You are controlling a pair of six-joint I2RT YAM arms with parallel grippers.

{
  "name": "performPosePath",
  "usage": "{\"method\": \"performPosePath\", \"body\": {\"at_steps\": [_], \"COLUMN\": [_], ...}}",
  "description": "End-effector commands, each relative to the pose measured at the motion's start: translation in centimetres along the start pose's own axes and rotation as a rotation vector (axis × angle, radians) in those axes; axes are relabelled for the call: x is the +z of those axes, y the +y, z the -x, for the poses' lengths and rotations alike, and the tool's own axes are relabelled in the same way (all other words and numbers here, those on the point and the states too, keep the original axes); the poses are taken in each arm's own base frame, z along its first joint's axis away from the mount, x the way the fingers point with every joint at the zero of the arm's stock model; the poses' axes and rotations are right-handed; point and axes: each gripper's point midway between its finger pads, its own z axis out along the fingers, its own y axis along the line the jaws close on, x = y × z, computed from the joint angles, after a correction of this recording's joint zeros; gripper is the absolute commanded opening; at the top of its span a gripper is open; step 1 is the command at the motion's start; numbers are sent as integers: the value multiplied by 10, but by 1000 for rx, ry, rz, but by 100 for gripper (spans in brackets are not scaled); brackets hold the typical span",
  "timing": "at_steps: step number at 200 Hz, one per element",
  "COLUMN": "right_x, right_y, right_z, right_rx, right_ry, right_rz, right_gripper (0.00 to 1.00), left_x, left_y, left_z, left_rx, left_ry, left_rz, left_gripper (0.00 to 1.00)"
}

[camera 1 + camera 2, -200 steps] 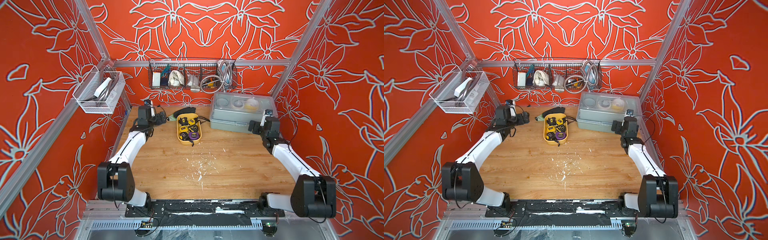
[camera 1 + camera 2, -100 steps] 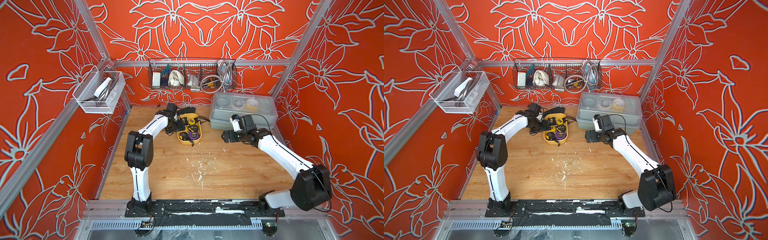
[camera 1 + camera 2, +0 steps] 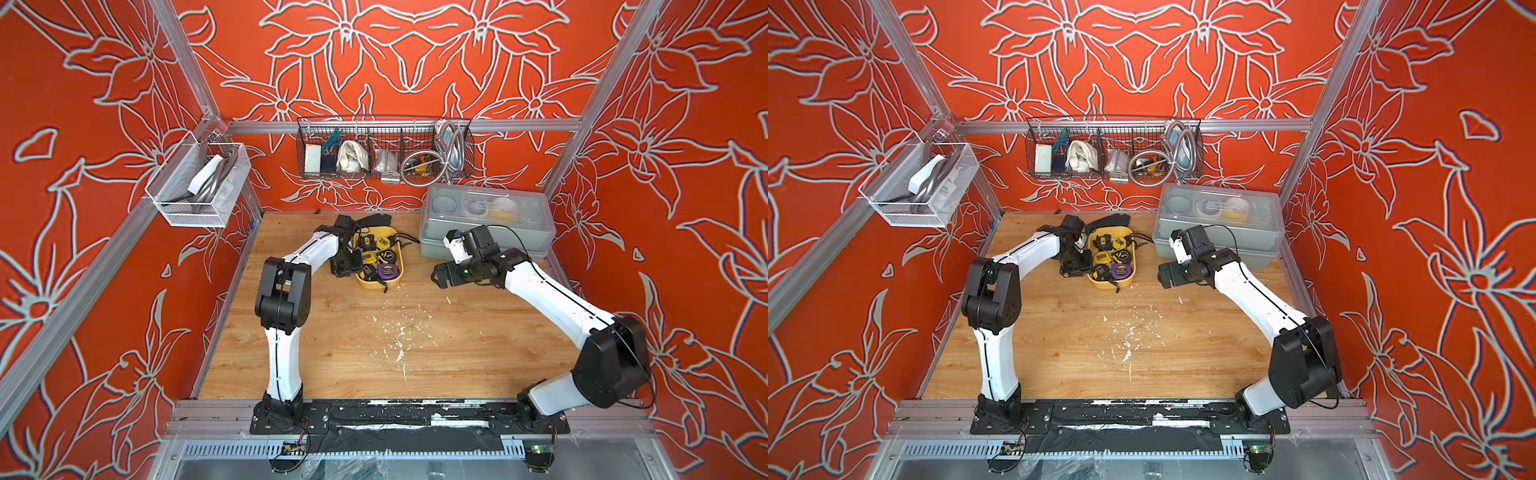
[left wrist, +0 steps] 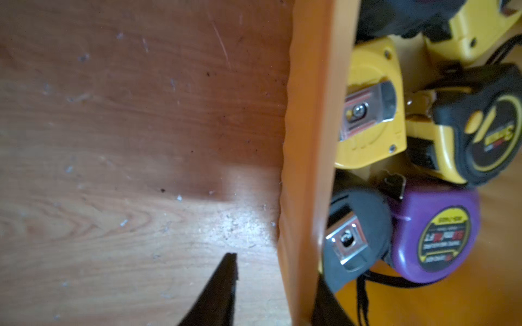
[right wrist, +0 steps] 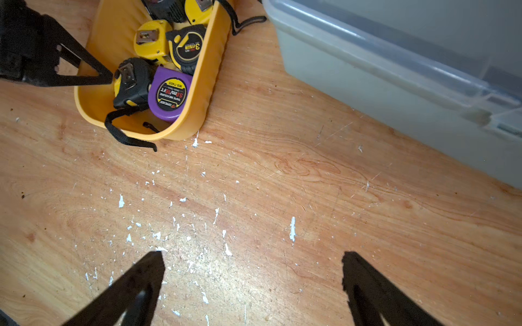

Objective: Take the tape measure out of the storage box
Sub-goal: Move the storage box to the center of the board.

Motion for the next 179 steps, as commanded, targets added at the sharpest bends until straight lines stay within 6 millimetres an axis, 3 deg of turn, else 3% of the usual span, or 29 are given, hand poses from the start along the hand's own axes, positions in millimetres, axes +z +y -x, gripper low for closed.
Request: {"method": "performPosePath", "body": {"at_steps": [1, 43, 91, 110, 122, 145, 158, 179], "right_x": [-6, -11, 0, 8, 15, 29, 36, 48], "right_y": [12, 37, 76, 93, 105, 121, 129, 142], "right_z": [6, 11, 9, 8, 9, 16, 22, 31], "right_rx": [-57, -151, -296, -350, -388, -466, -499, -544], "right_ry": [7, 6, 32, 50, 60, 72, 74, 73], "right_rz": [23, 68, 129, 165, 185, 192, 206, 222], "right_gripper": [100, 100, 99, 99, 99, 98, 99, 98], "left_x": [2, -9, -28, -33, -36, -42, -51, -76], "left_y": [7, 16, 30, 30, 31, 36, 33, 30], "left_z": [-21, -54, -102, -118, -125, -127, -122, -108], "left_rx": [11, 38, 54, 68, 60, 60, 69, 75], "left_ry": [58, 93, 139, 162, 164, 135, 99, 10], "left_rz": [19, 38, 56, 56, 57, 65, 59, 59], "left_gripper": [23, 12, 9, 13, 19, 41, 62, 79]}}
